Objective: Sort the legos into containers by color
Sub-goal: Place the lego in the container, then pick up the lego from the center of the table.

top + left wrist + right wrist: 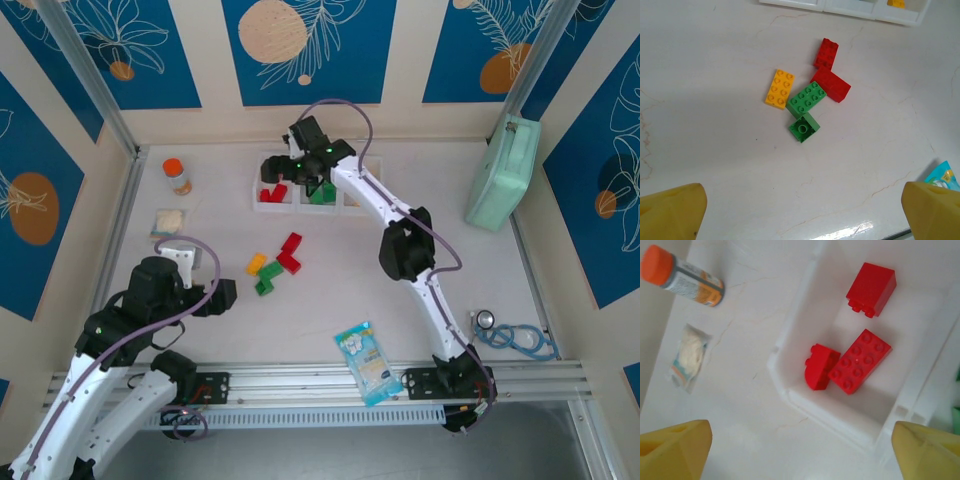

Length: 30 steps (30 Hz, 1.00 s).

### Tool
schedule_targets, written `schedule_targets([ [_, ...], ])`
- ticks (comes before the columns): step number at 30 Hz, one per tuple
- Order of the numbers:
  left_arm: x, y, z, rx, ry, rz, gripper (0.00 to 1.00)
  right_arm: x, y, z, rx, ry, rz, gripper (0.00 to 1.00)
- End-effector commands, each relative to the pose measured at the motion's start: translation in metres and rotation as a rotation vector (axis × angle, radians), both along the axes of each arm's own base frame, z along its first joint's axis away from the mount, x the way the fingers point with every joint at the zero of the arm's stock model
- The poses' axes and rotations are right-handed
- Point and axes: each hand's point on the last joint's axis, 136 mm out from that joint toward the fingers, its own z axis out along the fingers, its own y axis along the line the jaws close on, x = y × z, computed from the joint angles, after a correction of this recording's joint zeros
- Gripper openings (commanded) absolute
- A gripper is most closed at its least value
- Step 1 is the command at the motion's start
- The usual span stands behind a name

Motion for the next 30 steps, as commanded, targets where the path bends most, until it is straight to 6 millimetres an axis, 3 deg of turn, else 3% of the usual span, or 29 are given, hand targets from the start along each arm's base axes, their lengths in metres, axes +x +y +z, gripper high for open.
schedule_targets([
  [1,0.0,0.0,0.002,-0.006,-0.012,-0.008,0.99,-0.017,-0.013,0.054,0.013,-0.083,-0.011,0.97],
  [5,-0.001,-0.001,0.006,-0.019,-0.036,-0.019,0.99,-0.049,-0.033,0.056,0.006,-0.116,0.007,0.99],
  [8,-0.002,0.0,0.009,-0.023,-0.049,-0.014,0.99,-0.089,-0.043,0.046,0.027,-0.097,0.126,1.0],
  [12,-0.002,-0.002,0.007,-0.022,-0.039,-0.021,0.99,-0.156,-0.048,0.009,-0.092,-0.113,0.382,0.99],
  [16,-0.003,-0.01,0.008,-0.046,-0.035,-0.067,0.99,-0.195,-0.063,-0.042,-0.336,-0.117,0.483,1.0],
  [22,-0.006,-0.017,0.011,-0.074,-0.045,-0.108,0.99,-0.212,-0.066,-0.087,-0.434,-0.066,0.51,0.99],
  [30,-0.01,-0.016,0.019,-0.095,-0.101,-0.111,0.99,-0.208,-0.04,-0.129,-0.519,-0.038,0.589,0.95],
])
